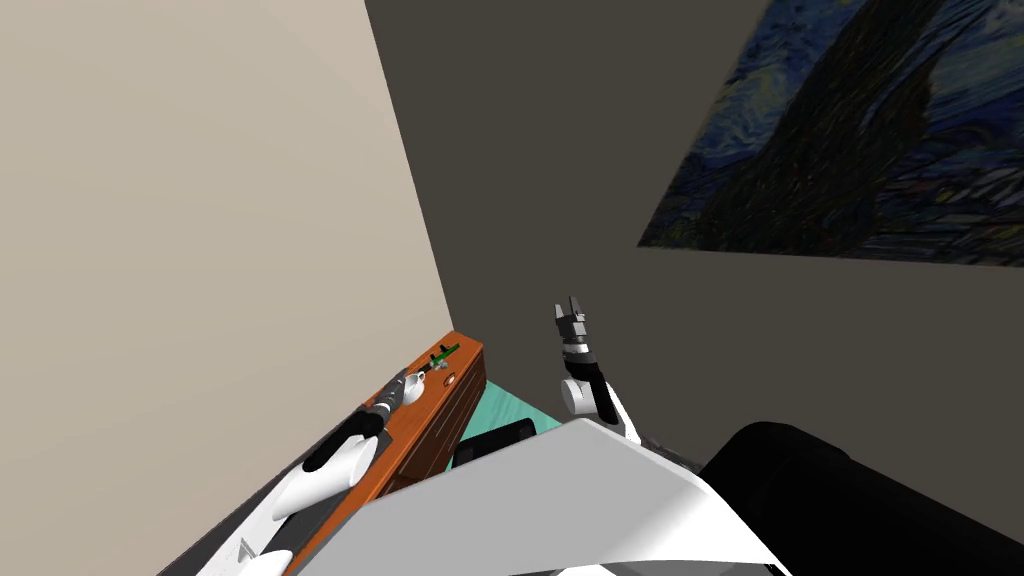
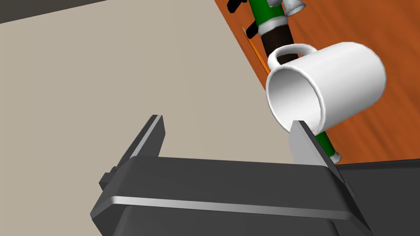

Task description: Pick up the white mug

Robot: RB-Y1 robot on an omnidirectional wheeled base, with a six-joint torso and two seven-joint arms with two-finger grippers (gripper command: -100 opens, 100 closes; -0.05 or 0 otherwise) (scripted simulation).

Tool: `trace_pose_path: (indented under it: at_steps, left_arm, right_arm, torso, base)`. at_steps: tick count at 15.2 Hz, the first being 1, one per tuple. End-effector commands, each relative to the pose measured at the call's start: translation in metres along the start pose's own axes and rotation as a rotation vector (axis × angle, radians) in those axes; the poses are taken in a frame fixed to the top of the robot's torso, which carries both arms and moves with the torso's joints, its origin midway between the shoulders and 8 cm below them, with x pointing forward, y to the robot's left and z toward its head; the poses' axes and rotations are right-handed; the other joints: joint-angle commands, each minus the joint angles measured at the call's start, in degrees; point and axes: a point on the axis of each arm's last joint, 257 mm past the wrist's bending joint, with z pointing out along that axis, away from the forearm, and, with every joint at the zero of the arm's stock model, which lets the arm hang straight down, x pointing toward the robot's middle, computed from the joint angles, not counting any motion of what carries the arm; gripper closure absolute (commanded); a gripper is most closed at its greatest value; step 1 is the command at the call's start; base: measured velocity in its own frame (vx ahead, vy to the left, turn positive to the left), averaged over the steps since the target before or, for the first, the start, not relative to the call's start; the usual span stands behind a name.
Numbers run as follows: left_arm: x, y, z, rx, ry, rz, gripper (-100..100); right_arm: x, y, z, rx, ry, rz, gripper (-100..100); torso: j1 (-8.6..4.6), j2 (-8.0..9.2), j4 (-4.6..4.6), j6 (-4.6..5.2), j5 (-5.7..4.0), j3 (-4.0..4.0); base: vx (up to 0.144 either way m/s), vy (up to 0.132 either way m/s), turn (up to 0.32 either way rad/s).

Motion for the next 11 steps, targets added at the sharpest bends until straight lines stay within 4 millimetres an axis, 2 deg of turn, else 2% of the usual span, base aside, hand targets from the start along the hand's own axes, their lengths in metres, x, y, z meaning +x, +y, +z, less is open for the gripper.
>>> trace_pose_path:
  at_steps: [1,2,3,4,5,6,9,10,11]
  left_arm:
    - [-0.013,0.025,0.003,-0.081,-0.006,0.006,-100]
    - [-0.013,0.029,0.003,-0.096,-0.006,0.006,-100]
    - [-0.022,0.036,0.007,-0.132,-0.008,0.011,-100]
    - [-0.024,0.05,0.006,-0.167,-0.011,0.009,-100]
    - [-0.024,0.05,0.005,-0.169,-0.011,0.009,-100]
    - [-0.036,0.066,0.007,-0.227,-0.016,0.011,-100]
    - [-0.047,0.089,0.005,-0.311,-0.02,0.009,-100]
    - [-0.047,0.089,0.005,-0.311,-0.02,0.009,-100]
    - [-0.057,0.1,0.004,-0.362,-0.022,0.008,-100]
  right_arm:
    - [0.0,0.0,0.0,0.0,0.0,0.0,0]
    - [0.0,0.0,0.0,0.0,0.0,0.0,0]
    - [0.0,0.0,0.0,0.0,0.0,0.0,0]
    - [0.0,0.0,0.0,0.0,0.0,0.0,0]
    - [0.0,0.0,0.0,0.0,0.0,0.0,0]
    - [0.0,0.0,0.0,0.0,0.0,0.0,0]
    - [0.0,0.0,0.0,0.0,0.0,0.0,0]
    - [0.0,0.0,0.0,0.0,0.0,0.0,0]
    - [0.0,0.0,0.0,0.0,0.0,0.0,0]
  torso:
    - [0.0,0.0,0.0,0.0,0.0,0.0]
    - [0.0,0.01,0.0,0.03,0.0,0.0]
    - [-0.01,0.01,0.0,0.02,0.0,0.01]
    - [0.0,-0.01,0.01,0.04,0.0,0.0]
    - [0.0,-0.01,0.0,0.02,0.0,-0.01]
    - [0.0,0.0,0.0,0.01,0.0,0.0]
    - [0.0,-0.01,0.0,0.04,0.0,0.0]
    - [0.0,0.0,0.0,0.02,0.0,0.0]
    - [0.01,0.01,0.0,0.0,0.0,0.01]
  base:
    - [0.019,-0.006,-0.113]
    - [0.02,-0.005,-0.122]
    - [0.026,-0.008,-0.155]
    - [0.026,-0.006,-0.135]
    - [0.019,-0.001,-0.045]
    - [0.022,-0.004,-0.099]
    - [0.024,-0.003,-0.144]
    - [0.019,0.001,-0.04]
    - [0.021,-0.003,-0.109]
